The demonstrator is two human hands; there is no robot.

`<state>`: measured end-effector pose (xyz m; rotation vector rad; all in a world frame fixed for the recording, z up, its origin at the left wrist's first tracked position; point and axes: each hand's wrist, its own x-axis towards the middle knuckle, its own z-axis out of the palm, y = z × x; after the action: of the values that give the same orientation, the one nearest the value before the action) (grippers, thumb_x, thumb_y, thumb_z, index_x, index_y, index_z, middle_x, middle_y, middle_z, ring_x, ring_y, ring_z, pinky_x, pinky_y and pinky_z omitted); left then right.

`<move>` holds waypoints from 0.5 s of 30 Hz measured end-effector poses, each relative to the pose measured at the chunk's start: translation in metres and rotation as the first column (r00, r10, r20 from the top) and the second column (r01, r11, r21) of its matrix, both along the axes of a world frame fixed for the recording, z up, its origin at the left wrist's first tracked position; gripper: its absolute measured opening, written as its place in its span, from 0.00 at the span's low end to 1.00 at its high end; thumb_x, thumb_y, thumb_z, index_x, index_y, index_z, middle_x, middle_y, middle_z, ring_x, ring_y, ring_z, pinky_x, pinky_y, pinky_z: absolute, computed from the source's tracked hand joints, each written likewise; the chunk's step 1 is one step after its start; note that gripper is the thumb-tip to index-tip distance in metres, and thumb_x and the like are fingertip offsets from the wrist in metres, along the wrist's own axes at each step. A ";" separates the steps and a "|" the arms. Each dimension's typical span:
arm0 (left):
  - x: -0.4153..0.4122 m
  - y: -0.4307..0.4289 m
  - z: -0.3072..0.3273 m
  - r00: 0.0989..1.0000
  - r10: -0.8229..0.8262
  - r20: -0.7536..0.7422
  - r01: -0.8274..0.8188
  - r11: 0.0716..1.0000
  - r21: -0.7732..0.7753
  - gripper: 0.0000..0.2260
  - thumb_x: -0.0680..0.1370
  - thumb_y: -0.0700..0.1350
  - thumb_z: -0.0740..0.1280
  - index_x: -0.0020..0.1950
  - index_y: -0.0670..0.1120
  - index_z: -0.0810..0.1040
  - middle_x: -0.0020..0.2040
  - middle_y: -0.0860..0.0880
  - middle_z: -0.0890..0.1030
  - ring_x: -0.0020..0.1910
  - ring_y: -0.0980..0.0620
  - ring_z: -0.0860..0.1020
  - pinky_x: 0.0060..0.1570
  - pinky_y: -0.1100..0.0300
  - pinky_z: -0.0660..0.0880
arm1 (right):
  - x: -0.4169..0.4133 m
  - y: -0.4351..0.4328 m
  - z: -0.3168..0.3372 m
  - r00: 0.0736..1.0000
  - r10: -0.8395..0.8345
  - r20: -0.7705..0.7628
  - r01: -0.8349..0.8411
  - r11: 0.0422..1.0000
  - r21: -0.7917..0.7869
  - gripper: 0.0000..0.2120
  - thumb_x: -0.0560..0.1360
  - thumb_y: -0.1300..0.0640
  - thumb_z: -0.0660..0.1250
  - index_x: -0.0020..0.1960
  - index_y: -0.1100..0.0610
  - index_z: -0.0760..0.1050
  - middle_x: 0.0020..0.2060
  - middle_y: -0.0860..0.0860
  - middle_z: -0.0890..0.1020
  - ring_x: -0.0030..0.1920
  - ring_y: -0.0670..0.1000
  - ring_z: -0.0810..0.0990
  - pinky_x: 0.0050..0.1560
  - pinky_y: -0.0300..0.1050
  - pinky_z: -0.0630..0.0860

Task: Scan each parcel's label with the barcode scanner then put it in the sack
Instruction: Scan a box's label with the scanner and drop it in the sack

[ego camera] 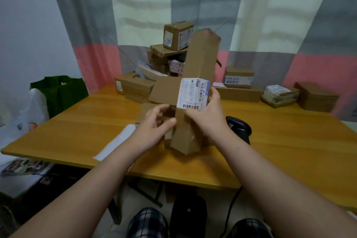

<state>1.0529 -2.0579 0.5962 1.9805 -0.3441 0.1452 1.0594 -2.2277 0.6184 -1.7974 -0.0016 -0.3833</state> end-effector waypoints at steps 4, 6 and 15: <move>0.017 0.006 0.033 0.650 0.077 0.756 -0.496 0.796 0.346 0.33 0.71 0.50 0.73 0.73 0.48 0.65 0.73 0.41 0.63 0.72 0.41 0.60 0.71 0.44 0.55 | 0.003 -0.025 0.021 0.971 0.037 0.235 0.145 0.689 -0.710 0.38 0.67 0.51 0.75 0.73 0.52 0.62 0.64 0.50 0.73 0.64 0.52 0.71 0.63 0.50 0.71; 0.023 0.010 0.047 0.590 -0.128 0.797 -0.597 0.595 0.538 0.39 0.70 0.54 0.73 0.76 0.51 0.60 0.76 0.41 0.59 0.75 0.41 0.54 0.72 0.45 0.42 | 0.004 -0.035 0.028 0.950 0.116 0.291 0.207 0.463 -0.862 0.37 0.70 0.49 0.73 0.74 0.51 0.61 0.67 0.49 0.71 0.65 0.52 0.68 0.65 0.49 0.62; 0.017 0.006 0.033 0.871 -0.100 0.481 -0.380 0.483 0.789 0.33 0.72 0.60 0.68 0.72 0.50 0.61 0.62 0.50 0.73 0.55 0.48 0.75 0.41 0.58 0.68 | -0.008 -0.056 -0.006 0.936 -0.046 0.349 0.315 0.551 -0.773 0.38 0.74 0.52 0.69 0.78 0.48 0.54 0.76 0.51 0.59 0.77 0.53 0.53 0.75 0.56 0.39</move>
<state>1.0694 -2.0523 0.6294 3.0208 -0.6586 0.7043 1.0518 -2.2841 0.6123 -2.6765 -0.2437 -0.9186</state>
